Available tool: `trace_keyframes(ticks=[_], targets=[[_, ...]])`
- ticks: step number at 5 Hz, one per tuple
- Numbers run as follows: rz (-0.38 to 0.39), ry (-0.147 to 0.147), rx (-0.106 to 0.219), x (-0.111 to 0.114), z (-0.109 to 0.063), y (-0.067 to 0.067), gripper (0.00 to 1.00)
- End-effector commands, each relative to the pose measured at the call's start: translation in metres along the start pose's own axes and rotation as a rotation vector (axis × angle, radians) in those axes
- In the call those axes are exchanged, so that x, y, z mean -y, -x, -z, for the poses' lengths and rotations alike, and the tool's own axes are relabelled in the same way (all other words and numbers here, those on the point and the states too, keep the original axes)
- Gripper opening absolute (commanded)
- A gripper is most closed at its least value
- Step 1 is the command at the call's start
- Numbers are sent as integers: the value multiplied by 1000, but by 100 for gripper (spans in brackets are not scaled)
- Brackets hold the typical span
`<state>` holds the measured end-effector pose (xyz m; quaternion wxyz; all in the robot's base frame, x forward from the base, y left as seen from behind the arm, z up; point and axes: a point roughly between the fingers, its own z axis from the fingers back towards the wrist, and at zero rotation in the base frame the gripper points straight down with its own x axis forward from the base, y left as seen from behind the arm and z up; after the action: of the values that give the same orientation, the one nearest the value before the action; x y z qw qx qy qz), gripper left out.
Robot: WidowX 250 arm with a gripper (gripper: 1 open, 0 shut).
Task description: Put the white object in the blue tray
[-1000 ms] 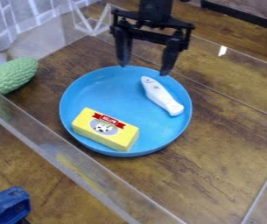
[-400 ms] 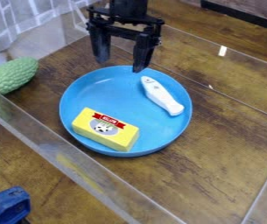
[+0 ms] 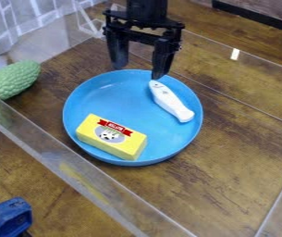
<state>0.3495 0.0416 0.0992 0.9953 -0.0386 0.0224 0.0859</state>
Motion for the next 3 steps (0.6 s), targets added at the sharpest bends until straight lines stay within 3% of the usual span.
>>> trace_keyframes(ticks=[1,2,3], targets=[[-12,7,66,-17,-9,-11,100],[-1,13,75,-14,-7,-15,0],[39,9,73,-11,-4,-16,100]])
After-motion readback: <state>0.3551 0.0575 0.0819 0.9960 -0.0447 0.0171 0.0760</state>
